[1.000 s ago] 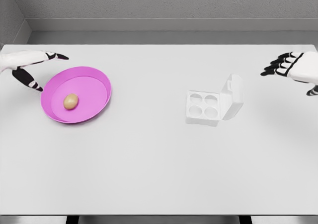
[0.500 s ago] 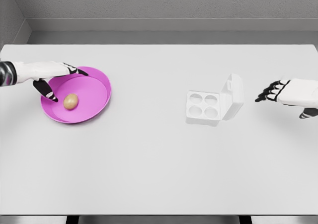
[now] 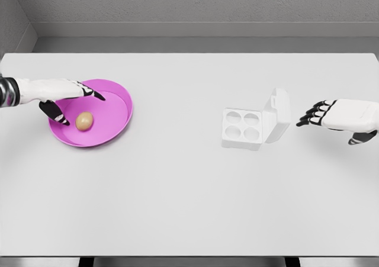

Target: Pack egg into the box and close the box lid

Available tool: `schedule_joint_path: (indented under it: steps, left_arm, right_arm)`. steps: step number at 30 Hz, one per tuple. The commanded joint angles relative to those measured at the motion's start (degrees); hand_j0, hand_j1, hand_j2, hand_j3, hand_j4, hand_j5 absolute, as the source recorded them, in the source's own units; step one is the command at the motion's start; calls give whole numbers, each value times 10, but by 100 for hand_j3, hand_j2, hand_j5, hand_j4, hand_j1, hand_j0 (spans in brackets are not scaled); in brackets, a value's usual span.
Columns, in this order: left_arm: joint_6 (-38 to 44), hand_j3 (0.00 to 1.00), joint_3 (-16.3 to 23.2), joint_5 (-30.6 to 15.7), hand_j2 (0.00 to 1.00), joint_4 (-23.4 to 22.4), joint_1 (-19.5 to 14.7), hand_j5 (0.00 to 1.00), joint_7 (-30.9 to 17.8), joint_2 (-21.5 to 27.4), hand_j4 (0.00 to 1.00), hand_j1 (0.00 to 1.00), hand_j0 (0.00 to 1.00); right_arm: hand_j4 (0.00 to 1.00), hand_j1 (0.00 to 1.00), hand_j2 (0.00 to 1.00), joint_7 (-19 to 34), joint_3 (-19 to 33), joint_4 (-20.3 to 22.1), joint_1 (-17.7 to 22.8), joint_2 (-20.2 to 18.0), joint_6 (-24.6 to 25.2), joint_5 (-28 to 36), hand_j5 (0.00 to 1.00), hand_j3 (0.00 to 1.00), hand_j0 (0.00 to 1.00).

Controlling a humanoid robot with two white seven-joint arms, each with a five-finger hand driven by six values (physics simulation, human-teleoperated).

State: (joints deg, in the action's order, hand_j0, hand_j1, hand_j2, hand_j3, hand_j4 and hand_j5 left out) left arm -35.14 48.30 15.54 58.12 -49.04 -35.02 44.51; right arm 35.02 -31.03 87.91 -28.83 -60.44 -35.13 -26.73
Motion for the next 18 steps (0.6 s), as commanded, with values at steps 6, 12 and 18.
schedule_joint_path:
  steps: [6,12,18]
  left_arm:
    - [1,93,7,-2,93,36,19,93,0,16,93,93,93]
    - [1,89,7,-2,89,36,21,89,0,16,89,89,89]
    - [1,84,7,1,84,34,23,84,0,15,84,84,84]
  right_arm:
    - [100,100,100,0,0,2,-4,2,1,-7,100,100,100]
    - [100,100,100,0,1,-1,-12,3,1,-8,100,100,100]
    - [100,100,100,0,1,-1,-15,5,1,-17,100,100,100]
